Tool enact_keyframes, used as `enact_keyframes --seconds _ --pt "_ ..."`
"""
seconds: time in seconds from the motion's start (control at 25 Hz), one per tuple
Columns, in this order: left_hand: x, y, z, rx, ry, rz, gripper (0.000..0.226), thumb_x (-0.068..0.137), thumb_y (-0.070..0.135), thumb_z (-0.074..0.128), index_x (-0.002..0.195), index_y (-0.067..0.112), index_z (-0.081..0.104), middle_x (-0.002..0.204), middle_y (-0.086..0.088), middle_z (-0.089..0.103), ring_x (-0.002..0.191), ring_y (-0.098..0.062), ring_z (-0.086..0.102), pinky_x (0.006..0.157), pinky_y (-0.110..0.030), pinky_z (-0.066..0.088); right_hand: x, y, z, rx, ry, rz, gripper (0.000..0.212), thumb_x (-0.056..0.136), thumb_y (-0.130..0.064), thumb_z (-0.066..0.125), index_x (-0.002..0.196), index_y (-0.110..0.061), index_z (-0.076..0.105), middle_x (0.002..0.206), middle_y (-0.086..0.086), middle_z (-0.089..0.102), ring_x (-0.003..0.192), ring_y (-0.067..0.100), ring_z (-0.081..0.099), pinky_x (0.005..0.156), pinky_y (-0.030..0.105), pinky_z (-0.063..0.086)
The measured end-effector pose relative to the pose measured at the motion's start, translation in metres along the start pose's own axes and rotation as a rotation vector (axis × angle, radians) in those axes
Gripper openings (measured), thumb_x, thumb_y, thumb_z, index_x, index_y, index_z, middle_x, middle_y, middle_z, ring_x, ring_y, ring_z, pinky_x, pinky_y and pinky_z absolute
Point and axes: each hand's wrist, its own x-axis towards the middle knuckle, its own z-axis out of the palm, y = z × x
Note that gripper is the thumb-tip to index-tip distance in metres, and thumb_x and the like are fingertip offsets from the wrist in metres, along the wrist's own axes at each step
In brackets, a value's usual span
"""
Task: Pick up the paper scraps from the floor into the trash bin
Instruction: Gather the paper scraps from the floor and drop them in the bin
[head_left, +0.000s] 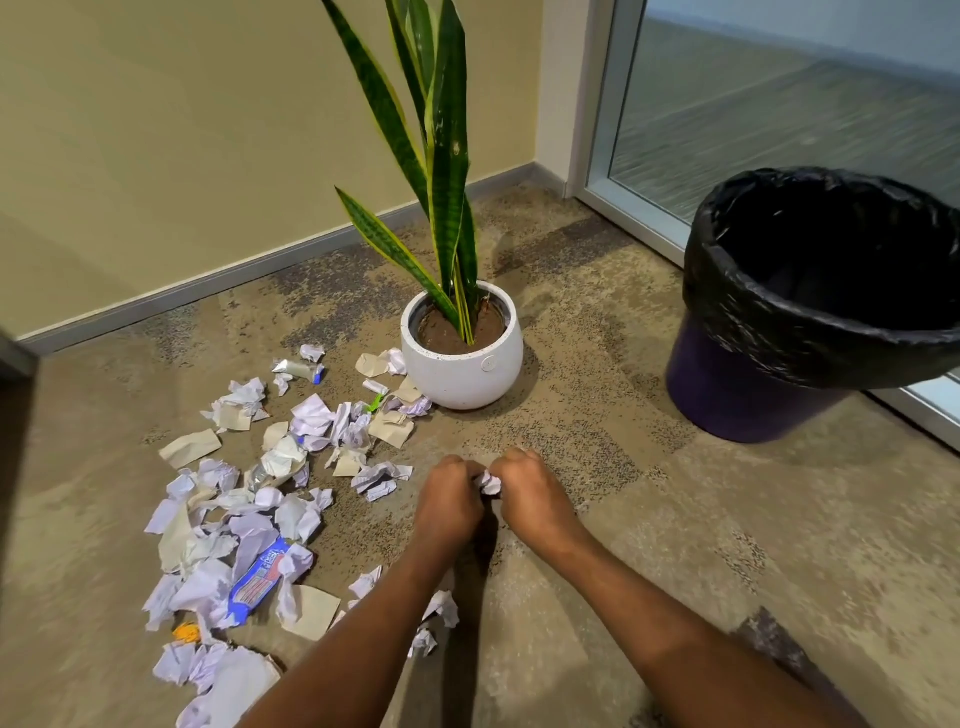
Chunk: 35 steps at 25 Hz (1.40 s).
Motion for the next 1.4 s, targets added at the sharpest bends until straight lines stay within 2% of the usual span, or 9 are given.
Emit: enact_keyframes --seconds 0.2,0.36,0.48,0.56,0.68,0.76,1.0,1.16,1.4 --pt "-0.016 0.013 -0.002 -0.312 -0.057 -0.171 0.019 0.082 0.001 0.074 0.078 0.016 0.082 0.069 -0.001 0.074 0.061 -0.01 0.064 0.058 -0.034 0.052 -0.012 0.009 -0.008 0.469 -0.018 0.392 0.013 0.091 -0.014 0.082 0.099 -0.023 0.084 0.09 -0.001 0.079 0.081 0.021 0.074 0.063 0.03 0.056" --pt "-0.023 0.024 -0.004 -0.532 -0.073 -0.304 0.013 0.083 -0.001 0.078 0.073 0.008 0.077 0.064 -0.009 0.072 0.055 -0.01 0.06 0.055 -0.033 0.054 -0.019 0.016 -0.017 0.713 -0.045 0.507 0.027 0.075 -0.017 0.09 0.101 -0.023 0.084 0.087 -0.003 0.082 0.083 0.021 0.08 0.076 0.052 0.067" --pt "-0.02 0.033 -0.009 -0.655 -0.072 -0.324 0.008 0.083 0.0 0.08 0.079 0.006 0.077 0.078 -0.022 0.076 0.067 -0.022 0.069 0.076 -0.057 0.064 -0.01 0.03 -0.016 0.764 -0.039 0.489 0.024 0.071 -0.018 0.086 0.094 -0.026 0.084 0.082 0.001 0.082 0.08 0.03 0.081 0.07 0.06 0.066" --pt "-0.017 0.045 -0.017 -0.697 -0.072 -0.312 0.008 0.083 -0.001 0.08 0.083 0.007 0.078 0.08 -0.02 0.078 0.07 -0.024 0.071 0.08 -0.063 0.063 -0.017 0.017 -0.048 0.782 0.007 0.486 0.021 0.075 -0.013 0.086 0.092 -0.025 0.084 0.08 0.002 0.082 0.08 0.031 0.081 0.07 0.057 0.067" --pt "-0.01 0.073 -0.031 -0.759 -0.049 -0.274 0.018 0.084 -0.003 0.078 0.093 0.012 0.082 0.083 -0.012 0.081 0.073 -0.02 0.073 0.081 -0.055 0.064 -0.017 0.016 -0.082 0.764 0.079 0.477 0.026 0.082 -0.009 0.087 0.105 -0.022 0.083 0.09 -0.001 0.082 0.085 0.022 0.079 0.08 0.046 0.068" --pt "-0.003 0.095 -0.04 -0.833 -0.041 -0.209 0.023 0.084 -0.004 0.077 0.1 0.012 0.083 0.089 -0.01 0.083 0.081 -0.022 0.075 0.084 -0.051 0.064 -0.016 0.02 -0.105 0.797 0.136 0.454 0.027 0.082 -0.006 0.086 0.104 -0.02 0.084 0.092 -0.001 0.083 0.09 0.023 0.08 0.086 0.048 0.067" --pt "0.03 0.183 -0.073 -0.97 0.006 -0.101 0.033 0.086 -0.009 0.075 0.105 0.017 0.081 0.098 -0.008 0.083 0.102 -0.03 0.079 0.093 -0.045 0.065 -0.01 0.036 -0.199 0.79 0.343 0.395 0.025 0.082 -0.012 0.088 0.105 -0.022 0.084 0.09 -0.003 0.082 0.091 0.021 0.079 0.084 0.042 0.067" --pt "0.056 0.247 -0.092 -0.984 -0.013 0.021 0.033 0.085 -0.01 0.074 0.108 0.012 0.081 0.098 -0.006 0.082 0.102 -0.028 0.079 0.094 -0.048 0.064 -0.012 0.058 -0.261 0.806 0.495 0.349 0.031 0.067 -0.023 0.087 0.098 -0.027 0.085 0.084 -0.004 0.082 0.085 0.02 0.08 0.083 0.046 0.067" --pt "0.079 0.333 -0.094 -1.022 -0.069 0.116 0.038 0.078 -0.017 0.069 0.106 0.005 0.081 0.099 -0.017 0.081 0.088 -0.025 0.076 0.089 -0.048 0.064 -0.017 0.105 -0.323 0.961 0.642 0.382 0.022 0.071 -0.005 0.083 0.09 -0.018 0.084 0.087 0.005 0.083 0.084 0.025 0.08 0.078 0.04 0.066"
